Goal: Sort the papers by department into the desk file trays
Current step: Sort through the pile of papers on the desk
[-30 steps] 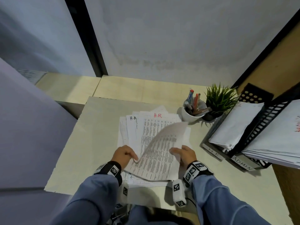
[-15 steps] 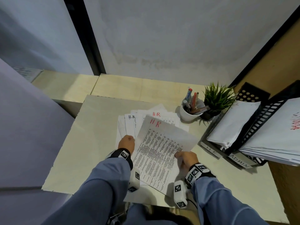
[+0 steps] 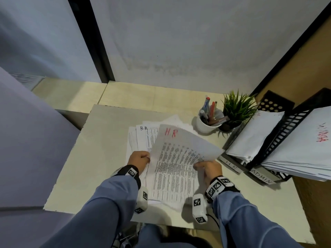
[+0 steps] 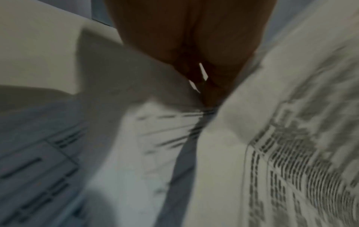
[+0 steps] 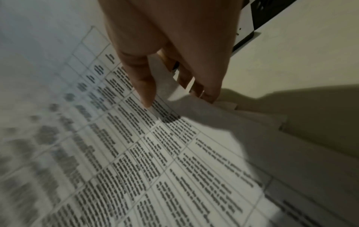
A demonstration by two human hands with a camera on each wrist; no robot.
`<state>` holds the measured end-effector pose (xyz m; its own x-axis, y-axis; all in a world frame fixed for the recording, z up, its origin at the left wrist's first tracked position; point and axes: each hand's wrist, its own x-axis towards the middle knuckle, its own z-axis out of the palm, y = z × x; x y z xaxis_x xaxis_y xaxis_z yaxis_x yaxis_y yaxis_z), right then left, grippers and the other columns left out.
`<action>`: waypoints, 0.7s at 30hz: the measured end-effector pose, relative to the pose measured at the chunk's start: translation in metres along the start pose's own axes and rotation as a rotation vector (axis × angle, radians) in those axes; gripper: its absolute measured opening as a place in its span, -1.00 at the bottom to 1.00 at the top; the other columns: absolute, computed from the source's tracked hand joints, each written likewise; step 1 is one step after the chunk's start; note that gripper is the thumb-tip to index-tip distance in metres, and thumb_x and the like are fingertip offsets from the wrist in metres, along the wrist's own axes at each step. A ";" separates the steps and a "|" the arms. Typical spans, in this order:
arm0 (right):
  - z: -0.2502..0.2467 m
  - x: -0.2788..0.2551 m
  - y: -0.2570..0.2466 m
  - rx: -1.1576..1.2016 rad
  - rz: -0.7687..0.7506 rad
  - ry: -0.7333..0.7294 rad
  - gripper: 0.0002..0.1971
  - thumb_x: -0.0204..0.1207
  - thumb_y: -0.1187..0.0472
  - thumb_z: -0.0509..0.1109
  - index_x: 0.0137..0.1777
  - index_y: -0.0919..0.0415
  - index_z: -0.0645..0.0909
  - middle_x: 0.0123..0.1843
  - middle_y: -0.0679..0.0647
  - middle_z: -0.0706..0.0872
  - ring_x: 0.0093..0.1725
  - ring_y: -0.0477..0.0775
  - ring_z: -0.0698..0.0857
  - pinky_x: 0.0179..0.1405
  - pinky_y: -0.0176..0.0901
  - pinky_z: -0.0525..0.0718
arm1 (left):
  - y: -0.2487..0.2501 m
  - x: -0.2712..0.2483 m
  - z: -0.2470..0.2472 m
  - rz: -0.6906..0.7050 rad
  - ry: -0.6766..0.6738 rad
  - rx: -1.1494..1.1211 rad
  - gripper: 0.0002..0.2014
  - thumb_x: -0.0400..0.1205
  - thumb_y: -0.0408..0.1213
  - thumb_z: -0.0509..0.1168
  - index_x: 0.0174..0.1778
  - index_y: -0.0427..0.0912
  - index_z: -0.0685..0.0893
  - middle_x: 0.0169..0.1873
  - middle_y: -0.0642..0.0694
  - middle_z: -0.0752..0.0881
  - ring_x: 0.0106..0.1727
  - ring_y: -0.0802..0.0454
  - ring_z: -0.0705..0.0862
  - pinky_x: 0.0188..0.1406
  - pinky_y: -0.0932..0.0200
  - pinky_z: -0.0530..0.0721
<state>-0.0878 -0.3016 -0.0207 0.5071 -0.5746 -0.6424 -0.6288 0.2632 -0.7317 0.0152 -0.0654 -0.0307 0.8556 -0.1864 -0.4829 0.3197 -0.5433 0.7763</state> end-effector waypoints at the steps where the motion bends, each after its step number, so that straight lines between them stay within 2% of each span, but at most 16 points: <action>1: -0.002 0.002 -0.004 -0.039 -0.013 0.025 -0.80 0.24 0.47 0.51 -0.11 0.43 0.71 -0.16 0.17 0.74 -0.24 0.08 0.65 -0.22 -0.24 0.67 | -0.001 -0.001 -0.002 -0.016 -0.022 -0.023 -0.47 0.40 -0.69 0.08 -0.74 -0.05 0.60 -0.72 0.10 0.52 -0.54 -0.01 0.39 -0.44 0.27 0.35; 2: -0.004 0.002 -0.008 -0.079 -0.004 0.035 -0.86 0.32 0.44 0.46 -0.11 0.39 0.69 -0.18 0.11 0.67 -0.24 0.05 0.59 -0.29 -0.38 0.60 | -0.001 -0.003 -0.002 -0.026 -0.049 -0.043 -0.44 0.39 -0.72 0.04 -0.69 -0.04 0.67 -0.65 0.04 0.62 -0.53 0.00 0.48 -0.42 0.27 0.46; 3: -0.004 0.004 -0.010 -0.095 -0.008 0.049 -0.93 0.38 0.45 0.39 -0.17 0.32 0.66 -0.21 0.09 0.61 -0.19 0.05 0.55 -0.30 -0.43 0.57 | 0.000 -0.005 -0.002 -0.039 -0.087 -0.059 -0.44 0.36 -0.74 -0.01 -0.65 -0.09 0.71 -0.55 -0.02 0.69 -0.47 0.03 0.58 -0.36 0.27 0.56; 5: -0.002 0.004 -0.011 -0.051 -0.017 0.054 -0.83 0.30 0.53 0.36 -0.29 0.25 0.58 -0.28 0.13 0.59 -0.23 0.10 0.54 -0.34 -0.28 0.60 | 0.005 -0.010 0.000 -0.060 -0.141 -0.107 -0.45 0.31 -0.78 -0.06 -0.69 -0.19 0.68 -0.45 -0.11 0.74 -0.25 -0.02 0.70 -0.01 0.12 0.70; 6: 0.000 0.004 -0.008 -0.017 -0.014 0.064 -0.78 0.22 0.55 0.40 -0.26 0.23 0.57 -0.28 0.16 0.60 -0.27 0.11 0.56 -0.37 -0.25 0.61 | 0.006 -0.011 0.001 -0.084 -0.147 -0.134 -0.44 0.29 -0.79 -0.07 -0.76 -0.18 0.64 -0.48 -0.12 0.75 -0.20 -0.10 0.71 0.12 0.00 0.70; 7: 0.000 0.005 -0.006 0.028 0.004 0.074 -0.71 0.16 0.55 0.45 -0.18 0.23 0.56 -0.25 0.19 0.63 -0.26 0.12 0.59 -0.30 -0.19 0.64 | 0.008 -0.012 0.003 -0.117 -0.127 -0.162 -0.45 0.29 -0.78 -0.06 -0.80 -0.17 0.60 -0.51 -0.12 0.75 -0.20 -0.15 0.70 0.16 -0.08 0.69; 9: 0.002 -0.001 -0.004 0.055 0.054 0.053 -0.60 0.15 0.57 0.47 0.01 0.36 0.58 -0.10 0.25 0.66 -0.13 0.19 0.63 -0.11 -0.05 0.65 | 0.005 -0.008 0.005 -0.166 0.004 -0.171 -0.50 0.36 -0.72 0.01 -0.72 -0.15 0.62 -0.38 -0.14 0.76 -0.15 -0.17 0.68 0.13 -0.06 0.69; 10: 0.003 -0.002 -0.004 0.022 0.074 0.042 -0.63 0.20 0.59 0.45 0.04 0.44 0.59 -0.06 0.26 0.66 -0.11 0.21 0.63 -0.11 -0.05 0.62 | 0.006 -0.006 0.004 -0.164 0.117 -0.114 -0.56 0.43 -0.68 0.05 -0.57 -0.17 0.67 -0.23 -0.15 0.76 -0.08 -0.17 0.66 0.08 0.04 0.65; 12: 0.001 -0.007 -0.006 -0.089 0.102 0.023 -0.75 0.30 0.59 0.42 0.01 0.53 0.64 -0.05 0.25 0.67 -0.09 0.21 0.61 -0.11 -0.11 0.56 | 0.007 -0.002 0.002 -0.162 0.299 -0.033 -0.69 0.55 -0.58 0.09 -0.13 -0.24 0.73 0.07 -0.20 0.72 0.09 -0.21 0.65 0.02 0.15 0.53; 14: 0.000 -0.008 -0.004 -0.163 0.099 -0.004 -0.82 0.33 0.58 0.41 -0.05 0.55 0.68 -0.03 0.24 0.69 -0.09 0.17 0.60 -0.19 -0.17 0.56 | 0.010 0.002 0.000 -0.228 0.324 -0.074 -0.73 0.60 -0.47 0.16 0.18 -0.29 0.62 0.22 -0.25 0.66 0.23 -0.26 0.61 0.12 0.10 0.52; 16: 0.002 -0.011 -0.003 -0.204 0.090 -0.014 -0.91 0.35 0.60 0.39 -0.27 0.45 0.66 -0.05 0.23 0.68 -0.15 0.14 0.59 -0.30 -0.23 0.54 | 0.010 0.007 0.000 -0.260 0.287 -0.083 -0.68 0.58 -0.34 0.27 0.26 -0.26 0.55 0.19 -0.23 0.66 0.22 -0.25 0.62 0.19 0.07 0.54; 18: 0.002 -0.010 0.000 -0.215 0.080 -0.020 -0.76 0.37 0.61 0.35 -0.42 0.32 0.58 -0.11 0.20 0.65 -0.16 0.12 0.58 -0.13 -0.16 0.57 | 0.010 0.009 0.002 -0.213 0.242 -0.057 -0.67 0.52 -0.28 0.37 0.20 -0.25 0.57 0.02 -0.18 0.67 0.11 -0.20 0.65 0.13 0.08 0.57; 20: 0.003 -0.012 0.001 -0.240 0.073 -0.028 -0.72 0.38 0.61 0.34 -0.45 0.29 0.56 -0.13 0.18 0.64 -0.17 0.09 0.57 -0.04 -0.18 0.56 | 0.009 0.007 0.002 -0.120 0.231 -0.041 -0.80 0.49 -0.36 0.35 0.02 -0.25 0.64 -0.26 -0.12 0.65 -0.16 -0.15 0.61 -0.12 0.16 0.56; 21: 0.003 -0.011 0.002 -0.246 0.065 -0.023 -0.72 0.37 0.61 0.34 -0.46 0.29 0.57 -0.14 0.18 0.65 -0.18 0.08 0.57 -0.11 -0.25 0.59 | 0.008 0.006 0.002 -0.068 0.216 -0.013 -0.88 0.49 -0.40 0.32 -0.09 -0.29 0.68 -0.38 -0.15 0.63 -0.29 -0.15 0.53 -0.25 0.22 0.49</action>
<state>-0.0931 -0.2928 -0.0154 0.4728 -0.5438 -0.6934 -0.7833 0.1010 -0.6134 0.0217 -0.0723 -0.0283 0.8989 0.0308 -0.4370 0.3835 -0.5373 0.7511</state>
